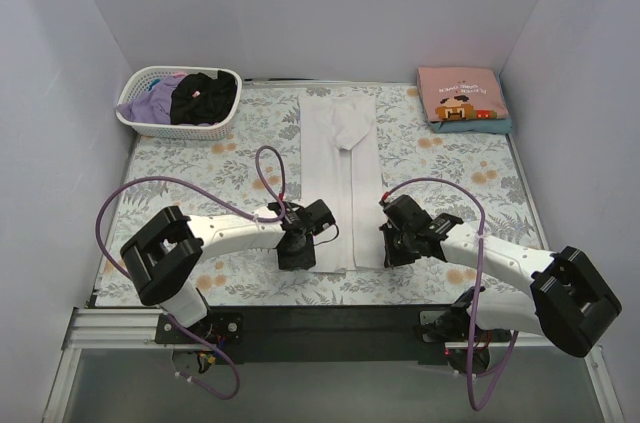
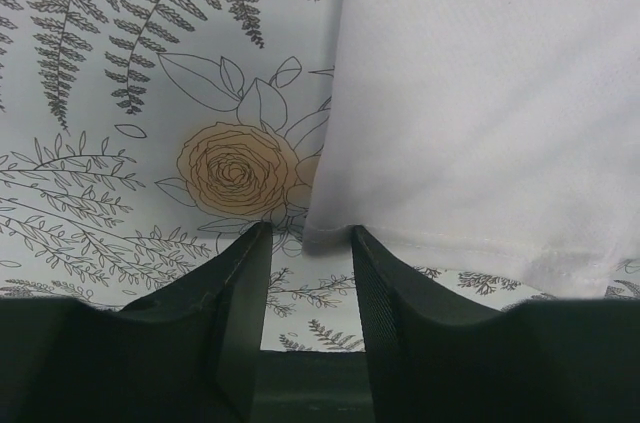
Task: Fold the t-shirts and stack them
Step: Fold the tshirt
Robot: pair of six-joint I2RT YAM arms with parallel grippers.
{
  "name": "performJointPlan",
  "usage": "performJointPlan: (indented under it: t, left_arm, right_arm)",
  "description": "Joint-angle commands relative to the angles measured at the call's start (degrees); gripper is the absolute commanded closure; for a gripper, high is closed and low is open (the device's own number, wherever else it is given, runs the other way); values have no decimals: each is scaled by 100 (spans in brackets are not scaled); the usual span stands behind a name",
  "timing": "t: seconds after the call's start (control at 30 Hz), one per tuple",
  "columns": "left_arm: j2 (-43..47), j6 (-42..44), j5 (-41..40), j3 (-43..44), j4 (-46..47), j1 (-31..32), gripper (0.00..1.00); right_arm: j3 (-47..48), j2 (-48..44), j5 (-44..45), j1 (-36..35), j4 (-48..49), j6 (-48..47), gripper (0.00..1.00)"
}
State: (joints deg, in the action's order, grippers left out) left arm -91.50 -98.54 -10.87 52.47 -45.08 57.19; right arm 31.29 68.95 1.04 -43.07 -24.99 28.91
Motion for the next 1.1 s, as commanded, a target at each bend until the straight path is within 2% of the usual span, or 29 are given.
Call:
performJointPlan:
  t: [0.0, 0.17, 0.2, 0.3, 0.47, 0.6, 0.7, 0.77, 0.87, 0.93, 1.07]
  left_arm:
    - [-183, -95, -108, 27, -45, 47, 64]
    - [-236, -139, -90, -17, -53, 73, 78]
    - [-228, -139, -73, -26, -54, 91, 86]
    - [-184, -156, -20, -35, -115, 108, 100]
    - [359, -472, 111, -227, -834, 520, 100]
    - [896, -1060, 427, -439, -1318, 1275, 100]
    - [1151, -1255, 612, -500, -1337, 1505, 100]
    - [1318, -1255, 578, -483, -1214, 1497, 100]
    - [1495, -905, 385, -264, -942, 1094, 100]
    - [1513, -667, 175, -19, -819, 611, 100]
    - [1460, 122, -81, 351, -476, -163, 100]
  right_arm:
    - [-422, 207, 2, -17, -269, -61, 99]
    - [-422, 189, -16, -26, -252, -69, 99]
    - [-422, 198, -33, -17, -252, -69, 99]
    - [-387, 154, -331, -26, -278, -122, 99]
    - [-334, -292, -771, -358, -900, 53, 99]
    - [-579, -926, -1114, -799, -1314, 579, 99]
    - [-668, -1322, -1334, -896, -1499, 678, 99]
    - [-537, -1401, -1151, -896, -1613, 625, 99]
    - [165, -1044, -782, -739, -1745, 310, 99]
    - [771, -823, -536, -616, -1772, 134, 99]
    - [1686, -174, -253, 164, -1755, -629, 99]
